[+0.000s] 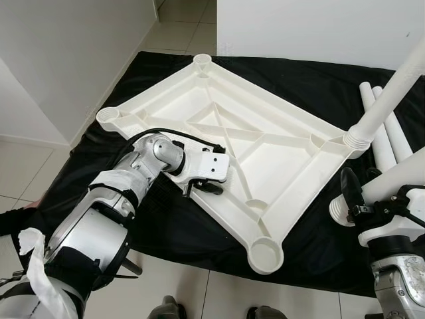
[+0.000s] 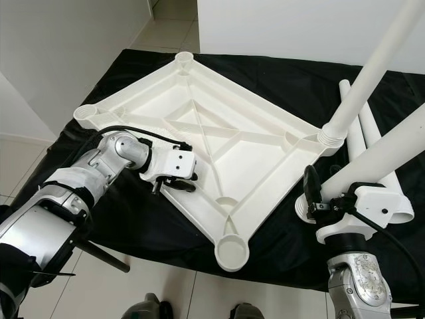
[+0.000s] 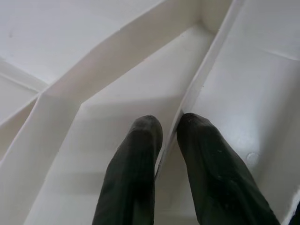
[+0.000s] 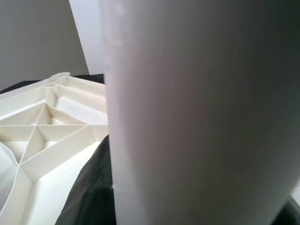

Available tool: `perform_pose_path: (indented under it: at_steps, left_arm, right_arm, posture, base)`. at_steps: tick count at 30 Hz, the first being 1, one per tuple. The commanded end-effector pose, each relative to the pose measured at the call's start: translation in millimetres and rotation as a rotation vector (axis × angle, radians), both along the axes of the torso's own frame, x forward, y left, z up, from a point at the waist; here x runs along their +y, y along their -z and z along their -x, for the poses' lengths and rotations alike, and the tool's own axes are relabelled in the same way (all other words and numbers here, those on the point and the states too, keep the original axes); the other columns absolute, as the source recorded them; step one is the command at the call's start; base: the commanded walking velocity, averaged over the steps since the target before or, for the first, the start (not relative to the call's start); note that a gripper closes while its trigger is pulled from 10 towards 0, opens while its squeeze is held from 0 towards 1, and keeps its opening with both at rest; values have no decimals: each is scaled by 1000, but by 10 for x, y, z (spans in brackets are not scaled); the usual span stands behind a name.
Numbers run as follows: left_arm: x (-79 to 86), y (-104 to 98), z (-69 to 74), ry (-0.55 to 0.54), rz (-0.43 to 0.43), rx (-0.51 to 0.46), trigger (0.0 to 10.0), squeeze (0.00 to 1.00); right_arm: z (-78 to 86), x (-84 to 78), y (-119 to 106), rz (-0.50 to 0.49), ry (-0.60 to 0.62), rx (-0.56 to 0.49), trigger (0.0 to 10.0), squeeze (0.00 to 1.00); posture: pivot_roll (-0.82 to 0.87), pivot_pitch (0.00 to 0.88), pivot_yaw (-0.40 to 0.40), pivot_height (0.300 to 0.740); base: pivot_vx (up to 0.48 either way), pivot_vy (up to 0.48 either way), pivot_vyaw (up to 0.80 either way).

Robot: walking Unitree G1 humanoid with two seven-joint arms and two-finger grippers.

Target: Building children table

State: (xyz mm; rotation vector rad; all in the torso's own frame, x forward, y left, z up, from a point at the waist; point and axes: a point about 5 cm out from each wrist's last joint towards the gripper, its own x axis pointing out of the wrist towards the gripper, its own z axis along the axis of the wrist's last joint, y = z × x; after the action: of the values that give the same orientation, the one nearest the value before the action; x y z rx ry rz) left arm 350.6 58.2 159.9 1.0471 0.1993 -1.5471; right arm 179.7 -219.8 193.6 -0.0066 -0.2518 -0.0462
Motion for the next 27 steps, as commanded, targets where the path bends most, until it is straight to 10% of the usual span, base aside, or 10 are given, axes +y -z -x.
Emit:
perform_pose_path:
  at_steps: [1, 14, 25, 26, 27]
  left_arm:
    - [126, 250, 39, -62, -53, 72, 0, 0]
    - [160, 271, -5, -204, 22, 66, 0, 0]
    - [-33, 124, 37, -366, 283, 56, 0, 0]
    - [-68, 97, 58, -343, 312, 56, 6000, 0]
    - [-106, 64, 78, -320, 348, 55, 10000, 0]
  right_arm:
    - [4, 17, -30, 5, -10, -17, 10000, 0]
    - [13, 17, -60, 7, -1, -29, 10000, 0]
    - [-67, 95, -31, -19, -26, -33, 10000, 0]
    - [-83, 96, -27, -19, -31, -32, 10000, 0]
    - [-103, 100, -23, -21, -39, -32, 10000, 0]
  posture:
    - [-46, 102, 90, 740]
    - [-50, 106, 102, 740]
    - [-26, 104, 89, 740]
    - [-14, 99, 78, 740]
    - [-9, 95, 73, 740]
  base:
    - [0, 0, 0]
    - [0, 0, 0]
    - [0, 0, 0]
    - [0, 0, 0]
    - [0, 0, 0]
